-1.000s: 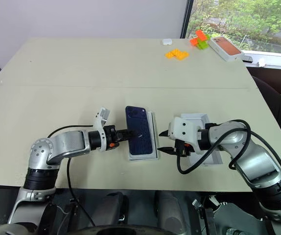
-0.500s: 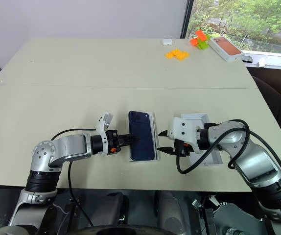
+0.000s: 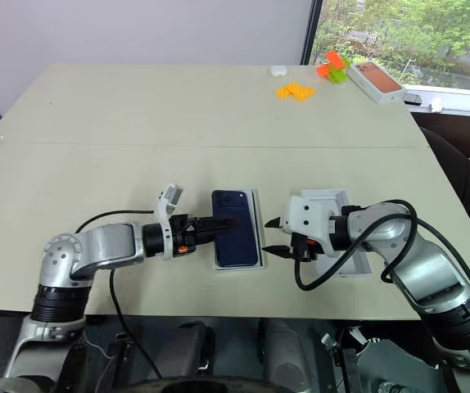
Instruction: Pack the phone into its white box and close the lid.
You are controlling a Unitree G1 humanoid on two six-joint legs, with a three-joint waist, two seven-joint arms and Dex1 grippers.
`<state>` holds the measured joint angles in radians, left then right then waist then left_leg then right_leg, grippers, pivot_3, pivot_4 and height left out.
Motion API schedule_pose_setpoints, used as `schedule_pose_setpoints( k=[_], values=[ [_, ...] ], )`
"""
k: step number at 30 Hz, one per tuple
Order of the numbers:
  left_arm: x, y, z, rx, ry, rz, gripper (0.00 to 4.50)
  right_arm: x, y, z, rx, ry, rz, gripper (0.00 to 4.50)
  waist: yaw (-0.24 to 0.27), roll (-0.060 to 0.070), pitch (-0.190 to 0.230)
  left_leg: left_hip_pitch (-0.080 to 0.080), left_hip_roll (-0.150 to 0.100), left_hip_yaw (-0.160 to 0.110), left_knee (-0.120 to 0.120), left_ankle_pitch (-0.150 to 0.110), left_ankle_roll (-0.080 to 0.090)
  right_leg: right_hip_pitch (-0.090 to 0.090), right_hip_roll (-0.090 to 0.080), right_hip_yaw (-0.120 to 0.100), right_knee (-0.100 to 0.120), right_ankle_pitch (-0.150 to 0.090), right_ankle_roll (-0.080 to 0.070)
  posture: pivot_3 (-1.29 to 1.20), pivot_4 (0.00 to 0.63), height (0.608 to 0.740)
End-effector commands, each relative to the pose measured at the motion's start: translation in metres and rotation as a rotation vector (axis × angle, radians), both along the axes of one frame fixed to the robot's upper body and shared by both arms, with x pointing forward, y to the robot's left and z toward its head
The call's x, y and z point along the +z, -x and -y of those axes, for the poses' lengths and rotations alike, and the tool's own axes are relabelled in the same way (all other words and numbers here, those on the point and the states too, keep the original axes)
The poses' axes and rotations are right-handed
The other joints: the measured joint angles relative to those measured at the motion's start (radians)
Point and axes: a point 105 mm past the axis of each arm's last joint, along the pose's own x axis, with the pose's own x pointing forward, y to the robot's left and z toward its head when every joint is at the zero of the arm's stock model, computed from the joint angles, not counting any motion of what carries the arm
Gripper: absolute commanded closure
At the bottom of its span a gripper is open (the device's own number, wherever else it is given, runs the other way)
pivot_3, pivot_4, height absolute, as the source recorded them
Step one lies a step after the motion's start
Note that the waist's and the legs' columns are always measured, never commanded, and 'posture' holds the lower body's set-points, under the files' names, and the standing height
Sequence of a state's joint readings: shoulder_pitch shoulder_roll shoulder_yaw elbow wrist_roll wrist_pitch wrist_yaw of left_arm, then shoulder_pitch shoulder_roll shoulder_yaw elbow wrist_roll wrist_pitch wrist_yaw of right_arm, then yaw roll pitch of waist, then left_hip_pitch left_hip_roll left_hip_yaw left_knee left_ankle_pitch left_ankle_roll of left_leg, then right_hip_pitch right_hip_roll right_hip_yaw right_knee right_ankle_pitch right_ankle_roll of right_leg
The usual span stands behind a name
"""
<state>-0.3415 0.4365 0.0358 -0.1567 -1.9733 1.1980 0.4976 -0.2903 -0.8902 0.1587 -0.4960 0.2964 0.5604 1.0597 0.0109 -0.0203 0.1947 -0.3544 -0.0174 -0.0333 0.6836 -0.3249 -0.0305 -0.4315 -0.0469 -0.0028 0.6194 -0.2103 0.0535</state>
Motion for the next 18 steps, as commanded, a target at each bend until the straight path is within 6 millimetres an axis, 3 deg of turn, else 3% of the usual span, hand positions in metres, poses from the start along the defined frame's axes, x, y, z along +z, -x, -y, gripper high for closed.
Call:
schedule_pose_setpoints(
  k=[1, 13, 16, 18],
  values=[
    [0.009, 0.004, -0.012, -0.024, -0.004, 0.058, 0.07, 0.007, 0.0, -0.004, 0.025, -0.002, 0.035, 2.13, 0.001, 0.0, 0.0, 0.0, 0.0, 0.0, 0.0, 0.0, 0.0, 0.0, 0.0, 0.0, 0.0, 0.0, 0.0, 0.0, 0.15, 0.74],
    [0.012, 0.007, -0.022, -0.058, -0.022, 0.073, 0.07, 0.007, -0.001, -0.004, 0.028, -0.002, 0.034, 2.13, 0.002, 0.0, 0.0, -0.002, 0.001, 0.0, 0.0, -0.001, 0.002, 0.0, -0.002, 0.0, -0.003, 0.0, 0.0, 0.0, 0.15, 0.74],
    [0.019, -0.001, -0.074, 0.114, -0.254, 0.2, 0.07, 0.01, -0.007, -0.008, -0.002, -0.04, 0.044, 2.13, -0.012, -0.002, 0.001, -0.002, 0.005, 0.001, 0.0, -0.001, 0.002, -0.001, -0.001, 0.0, -0.004, 0.0, 0.0, 0.0, 0.15, 0.74],
    [0.022, -0.007, -0.089, 0.195, -0.326, 0.283, 0.07, 0.013, -0.01, -0.01, -0.011, -0.057, 0.053, 2.13, -0.017, -0.001, 0.002, -0.002, 0.007, 0.002, -0.002, -0.001, 0.001, -0.002, 0.001, 0.0, -0.003, 0.0, 0.0, 0.0, 0.15, 0.74]
  ],
)
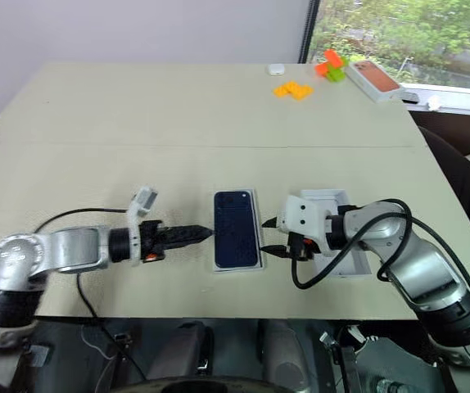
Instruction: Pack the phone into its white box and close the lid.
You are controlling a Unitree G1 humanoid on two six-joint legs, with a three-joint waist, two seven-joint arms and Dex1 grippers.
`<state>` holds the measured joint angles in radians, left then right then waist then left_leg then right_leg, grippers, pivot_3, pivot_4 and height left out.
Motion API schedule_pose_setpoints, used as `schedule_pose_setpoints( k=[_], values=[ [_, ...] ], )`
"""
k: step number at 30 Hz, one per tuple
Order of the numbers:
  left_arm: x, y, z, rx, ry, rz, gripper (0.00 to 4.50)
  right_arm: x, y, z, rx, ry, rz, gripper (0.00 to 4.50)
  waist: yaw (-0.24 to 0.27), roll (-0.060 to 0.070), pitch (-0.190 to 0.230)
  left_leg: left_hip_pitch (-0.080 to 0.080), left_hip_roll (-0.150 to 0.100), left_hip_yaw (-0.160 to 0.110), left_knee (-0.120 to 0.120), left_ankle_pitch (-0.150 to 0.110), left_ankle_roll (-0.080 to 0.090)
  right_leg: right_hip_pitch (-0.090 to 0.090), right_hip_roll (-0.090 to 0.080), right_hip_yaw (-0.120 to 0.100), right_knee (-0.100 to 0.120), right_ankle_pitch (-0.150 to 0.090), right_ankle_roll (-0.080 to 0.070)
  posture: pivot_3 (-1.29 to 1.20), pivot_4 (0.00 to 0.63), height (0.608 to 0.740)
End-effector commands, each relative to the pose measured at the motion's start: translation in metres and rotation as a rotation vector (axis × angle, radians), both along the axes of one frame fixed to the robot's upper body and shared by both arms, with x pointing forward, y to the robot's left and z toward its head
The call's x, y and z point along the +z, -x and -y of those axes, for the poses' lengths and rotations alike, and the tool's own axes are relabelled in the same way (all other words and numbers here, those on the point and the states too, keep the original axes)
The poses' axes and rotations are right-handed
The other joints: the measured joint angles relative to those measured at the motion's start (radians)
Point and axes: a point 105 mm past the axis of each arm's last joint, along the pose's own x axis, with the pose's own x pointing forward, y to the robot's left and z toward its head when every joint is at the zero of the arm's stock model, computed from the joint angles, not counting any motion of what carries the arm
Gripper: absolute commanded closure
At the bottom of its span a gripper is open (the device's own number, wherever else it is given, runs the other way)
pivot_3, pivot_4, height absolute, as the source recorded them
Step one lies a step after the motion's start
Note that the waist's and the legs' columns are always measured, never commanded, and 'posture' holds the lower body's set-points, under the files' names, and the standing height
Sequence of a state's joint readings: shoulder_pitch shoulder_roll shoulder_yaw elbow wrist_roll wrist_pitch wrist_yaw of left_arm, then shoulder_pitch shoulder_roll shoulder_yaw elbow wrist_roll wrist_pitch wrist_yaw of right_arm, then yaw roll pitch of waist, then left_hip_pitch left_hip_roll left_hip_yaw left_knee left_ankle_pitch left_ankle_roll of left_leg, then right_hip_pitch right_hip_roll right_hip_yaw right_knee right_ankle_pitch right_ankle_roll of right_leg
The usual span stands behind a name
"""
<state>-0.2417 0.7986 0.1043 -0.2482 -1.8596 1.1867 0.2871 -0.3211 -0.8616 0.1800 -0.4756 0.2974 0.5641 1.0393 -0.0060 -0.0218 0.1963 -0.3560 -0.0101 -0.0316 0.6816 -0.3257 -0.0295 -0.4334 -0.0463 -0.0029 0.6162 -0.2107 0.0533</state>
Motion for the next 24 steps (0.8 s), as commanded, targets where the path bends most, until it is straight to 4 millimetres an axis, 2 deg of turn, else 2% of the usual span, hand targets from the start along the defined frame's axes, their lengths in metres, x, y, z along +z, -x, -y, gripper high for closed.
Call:
schedule_pose_setpoints(
  k=[1, 2, 5, 7, 8, 11, 13, 17, 22, 24],
  values=[
    [0.022, -0.016, -0.025, 0.129, -0.101, 0.235, 0.07, 0.013, -0.005, -0.005, -0.007, -0.039, 0.046, 2.13, 0.001, 0.002, 0.0, 0.0, 0.0, 0.0, 0.0, 0.0, 0.0, 0.0, 0.0, 0.0, 0.0, 0.0, 0.0, 0.0, 0.15, 0.74],
    [0.023, -0.017, -0.029, 0.145, -0.122, 0.272, 0.07, 0.014, -0.005, -0.006, -0.007, -0.043, 0.045, 2.13, 0.003, 0.002, 0.0, 0.0, 0.0, 0.0, -0.001, 0.0, -0.001, 0.0, 0.001, 0.0, 0.0, 0.0, 0.0, 0.0, 0.15, 0.74],
    [0.026, -0.02, -0.045, 0.174, -0.231, 0.437, 0.0, 0.014, -0.006, -0.01, -0.005, -0.057, 0.041, 2.93, 0.009, 0.002, 0.0, 0.0, -0.001, 0.002, -0.001, 0.0, 0.0, 0.0, 0.001, -0.001, -0.001, 0.0, 0.0, 0.0, 0.15, 0.74],
    [0.023, -0.019, -0.046, 0.149, -0.268, 0.484, 0.0, 0.013, -0.009, -0.013, -0.019, -0.065, 0.041, 3.88, 0.012, 0.001, 0.0, -0.001, -0.001, 0.002, 0.0, 0.0, 0.001, 0.0, 0.001, 0.0, -0.002, 0.0, 0.0, 0.0, 0.15, 0.74],
    [0.021, -0.018, -0.045, 0.133, -0.283, 0.503, 0.25, 0.013, -0.01, -0.015, -0.021, -0.068, 0.042, 4.46, 0.013, 0.002, 0.0, -0.001, -0.001, 0.002, -0.001, -0.001, 0.001, -0.001, 0.001, 0.0, -0.002, 0.0, 0.0, 0.0, 0.15, 0.74],
    [0.016, -0.017, -0.04, 0.095, -0.305, 0.531, 1.35, 0.011, -0.013, -0.018, -0.032, -0.062, 0.069, 4.5, 0.019, 0.002, 0.0, -0.002, -0.001, 0.002, -0.001, -0.001, 0.002, -0.001, 0.001, -0.001, -0.002, 0.0, 0.0, 0.0, 0.15, 0.74],
    [0.015, -0.017, -0.033, 0.059, -0.313, 0.559, 2.48, 0.009, -0.016, -0.02, -0.045, -0.055, 0.079, 4.5, 0.018, 0.001, 0.0, -0.002, -0.001, 0.002, -0.001, -0.001, 0.002, -0.001, 0.001, -0.001, -0.003, 0.0, 0.0, 0.0, 0.15, 0.74],
    [0.014, -0.017, -0.012, -0.036, -0.329, 0.615, 4.45, 0.006, -0.018, -0.023, -0.05, -0.051, 0.082, 4.5, 0.018, 0.002, 0.0, -0.002, -0.001, 0.003, 0.0, -0.002, 0.004, -0.001, 0.001, 0.0, -0.003, 0.0, 0.0, 0.0, 0.15, 0.74],
    [0.009, -0.028, 0.019, -0.147, -0.405, 0.687, 4.45, 0.004, -0.021, -0.026, -0.063, -0.052, 0.096, 4.5, 0.017, 0.001, 0.0, -0.002, -0.001, 0.002, 0.0, -0.002, 0.004, 0.0, 0.001, -0.001, -0.003, 0.0, 0.0, 0.0, 0.15, 0.74],
    [0.007, -0.03, 0.025, -0.168, -0.42, 0.695, 4.45, 0.004, -0.02, -0.027, -0.062, -0.055, 0.094, 4.5, 0.014, 0.001, 0.0, -0.002, -0.001, 0.003, 0.0, -0.002, 0.004, 0.0, 0.001, -0.001, -0.003, 0.0, 0.001, 0.0, 0.15, 0.74]
  ],
)
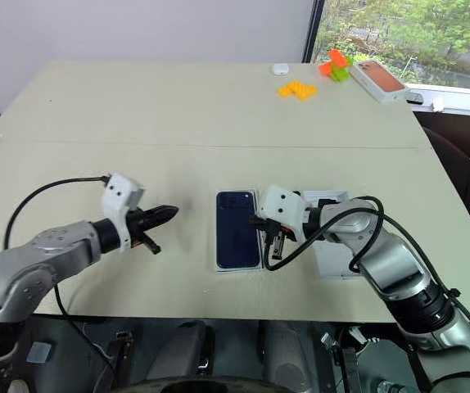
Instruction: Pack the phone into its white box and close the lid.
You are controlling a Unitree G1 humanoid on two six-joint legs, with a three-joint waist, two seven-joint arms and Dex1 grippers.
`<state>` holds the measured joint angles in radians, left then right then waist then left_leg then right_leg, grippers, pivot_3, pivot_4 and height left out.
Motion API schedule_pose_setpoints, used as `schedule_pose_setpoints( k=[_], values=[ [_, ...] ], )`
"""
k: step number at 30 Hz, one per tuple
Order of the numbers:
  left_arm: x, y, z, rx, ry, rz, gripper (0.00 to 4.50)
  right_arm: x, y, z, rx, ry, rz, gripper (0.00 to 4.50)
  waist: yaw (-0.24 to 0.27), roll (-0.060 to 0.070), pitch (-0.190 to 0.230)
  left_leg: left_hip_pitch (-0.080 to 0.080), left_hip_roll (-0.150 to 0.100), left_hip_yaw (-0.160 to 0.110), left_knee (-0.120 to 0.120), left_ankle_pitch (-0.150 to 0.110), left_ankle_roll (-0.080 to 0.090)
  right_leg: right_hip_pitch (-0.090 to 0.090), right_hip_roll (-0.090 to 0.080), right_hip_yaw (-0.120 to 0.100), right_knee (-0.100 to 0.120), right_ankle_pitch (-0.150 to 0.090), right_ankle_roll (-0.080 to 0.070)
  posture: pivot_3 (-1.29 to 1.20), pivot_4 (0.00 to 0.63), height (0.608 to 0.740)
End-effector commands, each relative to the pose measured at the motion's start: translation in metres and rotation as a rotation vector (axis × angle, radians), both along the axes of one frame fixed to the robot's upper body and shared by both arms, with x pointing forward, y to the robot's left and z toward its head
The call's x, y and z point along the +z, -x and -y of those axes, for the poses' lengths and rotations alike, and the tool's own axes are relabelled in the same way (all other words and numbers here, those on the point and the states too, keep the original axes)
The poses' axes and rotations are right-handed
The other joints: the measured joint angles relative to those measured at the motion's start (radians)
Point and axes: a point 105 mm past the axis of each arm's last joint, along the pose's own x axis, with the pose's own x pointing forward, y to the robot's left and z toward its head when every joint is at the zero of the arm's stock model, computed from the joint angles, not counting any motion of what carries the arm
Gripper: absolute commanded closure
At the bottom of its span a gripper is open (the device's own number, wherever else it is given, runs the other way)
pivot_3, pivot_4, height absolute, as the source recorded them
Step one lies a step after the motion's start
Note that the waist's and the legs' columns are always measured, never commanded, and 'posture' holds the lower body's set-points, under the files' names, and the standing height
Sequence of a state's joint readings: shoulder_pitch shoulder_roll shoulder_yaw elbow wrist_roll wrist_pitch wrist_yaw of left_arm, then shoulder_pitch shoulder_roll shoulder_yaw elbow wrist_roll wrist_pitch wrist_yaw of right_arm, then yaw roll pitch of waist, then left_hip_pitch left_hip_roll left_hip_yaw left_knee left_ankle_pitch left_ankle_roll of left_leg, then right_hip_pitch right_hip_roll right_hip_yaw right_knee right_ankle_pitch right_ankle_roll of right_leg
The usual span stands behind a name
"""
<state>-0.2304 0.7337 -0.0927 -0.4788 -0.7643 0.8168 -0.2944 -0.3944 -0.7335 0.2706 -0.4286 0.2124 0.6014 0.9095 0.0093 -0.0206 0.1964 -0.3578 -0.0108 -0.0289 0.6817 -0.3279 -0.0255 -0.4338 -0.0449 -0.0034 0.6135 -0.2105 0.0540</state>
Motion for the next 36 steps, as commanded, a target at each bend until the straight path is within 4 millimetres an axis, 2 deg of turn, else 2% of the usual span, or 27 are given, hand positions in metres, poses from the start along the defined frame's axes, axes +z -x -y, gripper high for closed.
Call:
schedule_pose_setpoints(
  k=[1, 4, 10, 14, 21, 27, 30, 36],
  values=[
    [0.005, -0.002, 0.016, -0.053, -0.025, 0.048, 4.45, 0.01, 0.0, -0.004, 0.011, -0.017, 0.046, 4.5, -0.003, 0.0, 0.0, 0.0, 0.0, 0.0, 0.0, 0.0, 0.0, 0.0, 0.0, 0.0, 0.0, 0.001, 0.002, 0.0, 0.15, 0.74],
    [0.003, -0.001, 0.029, -0.103, -0.042, 0.054, 4.45, 0.011, 0.0, -0.005, -0.001, -0.024, 0.057, 4.5, -0.002, 0.0, 0.0, 0.0, 0.001, 0.0, 0.0, 0.0, 0.001, -0.001, 0.001, 0.0, 0.0, 0.002, 0.004, 0.0, 0.15, 0.74],
    [-0.006, 0.001, 0.041, -0.163, -0.094, 0.048, 4.45, 0.011, 0.001, -0.005, -0.005, -0.028, 0.058, 4.5, -0.003, 0.0, 0.0, 0.0, 0.001, 0.0, 0.0, 0.0, 0.001, 0.0, 0.001, 0.0, 0.0, 0.002, 0.003, 0.0, 0.15, 0.74],
    [-0.016, 0.005, 0.046, -0.193, -0.142, 0.027, 4.45, 0.012, 0.003, -0.007, -0.001, -0.033, 0.058, 4.5, -0.003, 0.0, 0.0, 0.0, 0.001, 0.0, 0.0, 0.0, 0.001, 0.0, 0.001, 0.0, 0.0, 0.002, 0.003, 0.0, 0.15, 0.74],
    [-0.023, 0.009, 0.052, -0.218, -0.165, 0.008, 4.45, 0.012, 0.003, -0.007, 0.003, -0.034, 0.056, 4.5, -0.002, 0.0, 0.0, 0.0, 0.001, 0.0, 0.0, 0.0, 0.001, 0.0, 0.001, 0.0, 0.0, 0.002, 0.004, 0.0, 0.15, 0.74],
    [-0.021, 0.008, 0.055, -0.211, -0.152, 0.021, 4.45, 0.011, 0.002, -0.007, 0.003, -0.031, 0.058, 4.5, 0.0, 0.0, 0.0, 0.0, 0.001, 0.0, 0.0, 0.0, 0.001, 0.0, 0.001, 0.0, 0.001, 0.002, 0.004, 0.0, 0.15, 0.74],
    [-0.019, 0.007, 0.049, -0.184, -0.125, 0.016, 4.45, 0.016, 0.0, -0.01, -0.004, -0.054, 0.064, 4.5, 0.0, 0.0, 0.0, 0.0, 0.001, 0.0, 0.0, 0.0, 0.001, 0.0, 0.001, 0.0, 0.001, 0.002, 0.004, 0.0, 0.15, 0.74],
    [-0.014, 0.0, 0.009, -0.023, -0.051, 0.005, 4.45, 0.011, -0.007, -0.028, -0.003, -0.053, 0.075, 4.5, -0.013, 0.0, 0.0, 0.001, 0.002, 0.0, 0.0, 0.0, 0.001, -0.001, 0.001, 0.0, 0.002, 0.002, 0.004, 0.0, 0.15, 0.74]
  ],
)
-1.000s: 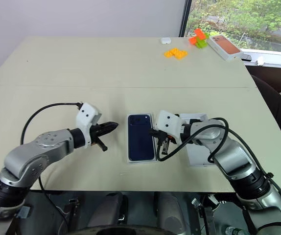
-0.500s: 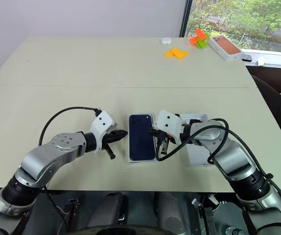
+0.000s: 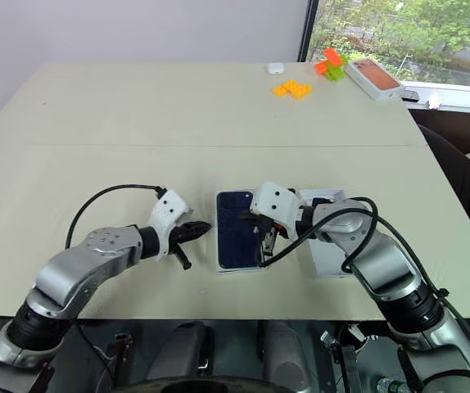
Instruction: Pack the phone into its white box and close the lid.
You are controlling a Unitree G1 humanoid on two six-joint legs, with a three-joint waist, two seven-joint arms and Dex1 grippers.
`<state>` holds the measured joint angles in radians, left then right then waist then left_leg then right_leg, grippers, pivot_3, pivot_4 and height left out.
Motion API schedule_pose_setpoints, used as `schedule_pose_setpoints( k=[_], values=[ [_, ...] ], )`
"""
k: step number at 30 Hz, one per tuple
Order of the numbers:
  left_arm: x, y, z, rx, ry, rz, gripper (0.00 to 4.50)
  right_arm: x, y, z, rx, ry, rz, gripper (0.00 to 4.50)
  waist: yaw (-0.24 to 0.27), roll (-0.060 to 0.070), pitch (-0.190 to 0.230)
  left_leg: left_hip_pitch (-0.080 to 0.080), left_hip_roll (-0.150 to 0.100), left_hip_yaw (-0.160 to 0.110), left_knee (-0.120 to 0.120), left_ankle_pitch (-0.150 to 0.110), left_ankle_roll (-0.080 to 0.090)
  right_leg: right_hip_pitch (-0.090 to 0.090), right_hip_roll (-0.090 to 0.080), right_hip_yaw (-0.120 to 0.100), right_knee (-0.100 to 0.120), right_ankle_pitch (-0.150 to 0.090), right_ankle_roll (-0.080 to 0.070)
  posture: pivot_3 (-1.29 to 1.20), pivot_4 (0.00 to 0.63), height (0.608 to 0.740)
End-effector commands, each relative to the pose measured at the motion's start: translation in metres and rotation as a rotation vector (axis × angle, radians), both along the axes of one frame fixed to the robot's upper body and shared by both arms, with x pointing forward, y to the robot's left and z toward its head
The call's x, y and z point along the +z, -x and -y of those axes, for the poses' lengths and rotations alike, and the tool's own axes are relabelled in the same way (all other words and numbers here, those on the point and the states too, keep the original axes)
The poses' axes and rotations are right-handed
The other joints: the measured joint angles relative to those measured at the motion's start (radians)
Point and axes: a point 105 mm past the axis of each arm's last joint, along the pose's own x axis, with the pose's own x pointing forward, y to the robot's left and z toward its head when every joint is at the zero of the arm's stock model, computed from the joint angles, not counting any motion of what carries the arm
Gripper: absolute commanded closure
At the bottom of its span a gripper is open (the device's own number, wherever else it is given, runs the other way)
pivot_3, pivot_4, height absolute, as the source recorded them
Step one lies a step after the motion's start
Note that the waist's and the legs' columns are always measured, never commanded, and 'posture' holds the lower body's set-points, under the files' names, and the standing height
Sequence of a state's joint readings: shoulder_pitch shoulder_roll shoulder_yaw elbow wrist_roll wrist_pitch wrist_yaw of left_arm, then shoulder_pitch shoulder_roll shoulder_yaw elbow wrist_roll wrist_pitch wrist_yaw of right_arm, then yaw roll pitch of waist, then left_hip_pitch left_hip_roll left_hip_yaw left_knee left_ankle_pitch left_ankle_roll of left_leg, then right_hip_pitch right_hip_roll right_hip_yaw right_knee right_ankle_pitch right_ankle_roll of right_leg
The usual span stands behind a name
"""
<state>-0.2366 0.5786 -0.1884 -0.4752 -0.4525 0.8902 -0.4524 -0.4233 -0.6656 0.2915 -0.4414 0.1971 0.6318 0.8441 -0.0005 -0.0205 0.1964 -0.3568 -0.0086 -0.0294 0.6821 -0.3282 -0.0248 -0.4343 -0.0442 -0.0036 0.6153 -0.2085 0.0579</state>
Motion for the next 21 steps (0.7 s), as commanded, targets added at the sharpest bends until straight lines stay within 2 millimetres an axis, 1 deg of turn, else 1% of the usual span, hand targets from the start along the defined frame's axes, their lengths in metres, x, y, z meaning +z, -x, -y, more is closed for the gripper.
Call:
schedule_pose_setpoints(
  k=[1, 4, 7, 11, 14, 21],
  values=[
    [0.017, -0.007, -0.026, 0.103, 0.058, 0.048, 4.45, 0.004, -0.006, -0.016, 0.011, -0.001, 0.038, 4.5, -0.007, 0.0, 0.0, 0.0, 0.0, 0.0, 0.0, 0.0, 0.0, 0.0, 0.0, 0.0, 0.0, 0.0, 0.0, 0.0, 0.15, 0.74],
    [0.019, -0.007, -0.048, 0.142, 0.047, 0.062, 4.45, 0.003, -0.014, -0.032, 0.001, 0.007, 0.025, 4.5, -0.015, 0.0, 0.0, 0.0, 0.0, 0.0, 0.0, 0.0, 0.0, 0.0, 0.0, 0.0, 0.001, 0.0, 0.0, 0.0, 0.15, 0.74],
    [0.019, -0.004, -0.056, 0.146, 0.039, 0.064, 4.45, 0.002, -0.019, -0.039, -0.017, 0.016, 0.015, 4.5, -0.013, 0.0, 0.0, 0.001, 0.0, 0.0, 0.0, 0.0, 0.0, 0.0, 0.0, 0.0, 0.002, 0.0, 0.0, 0.0, 0.15, 0.74],
    [0.015, -0.003, -0.069, 0.173, 0.027, 0.065, 4.45, -0.006, -0.021, -0.047, -0.028, 0.049, -0.007, 4.5, -0.01, 0.0, 0.0, -0.001, -0.001, 0.0, 0.0, 0.0, 0.0, -0.001, -0.001, 0.0, 0.001, 0.0, 0.0, 0.0, 0.15, 0.74],
    [0.014, -0.003, -0.072, 0.186, 0.027, 0.068, 4.45, -0.012, -0.019, -0.051, -0.02, 0.07, -0.021, 4.5, -0.01, 0.0, 0.0, -0.001, -0.002, 0.0, 0.0, 0.0, 0.0, -0.001, -0.002, 0.0, 0.001, 0.0, 0.0, 0.0, 0.15, 0.74],
    [0.015, 0.002, -0.062, 0.147, 0.063, 0.056, 4.45, -0.022, -0.021, -0.046, -0.064, 0.118, -0.054, 4.5, -0.012, 0.0, 0.0, -0.001, -0.001, 0.0, 0.0, 0.0, 0.0, -0.001, -0.002, 0.0, 0.001, 0.0, 0.0, 0.0, 0.15, 0.74]
  ],
)
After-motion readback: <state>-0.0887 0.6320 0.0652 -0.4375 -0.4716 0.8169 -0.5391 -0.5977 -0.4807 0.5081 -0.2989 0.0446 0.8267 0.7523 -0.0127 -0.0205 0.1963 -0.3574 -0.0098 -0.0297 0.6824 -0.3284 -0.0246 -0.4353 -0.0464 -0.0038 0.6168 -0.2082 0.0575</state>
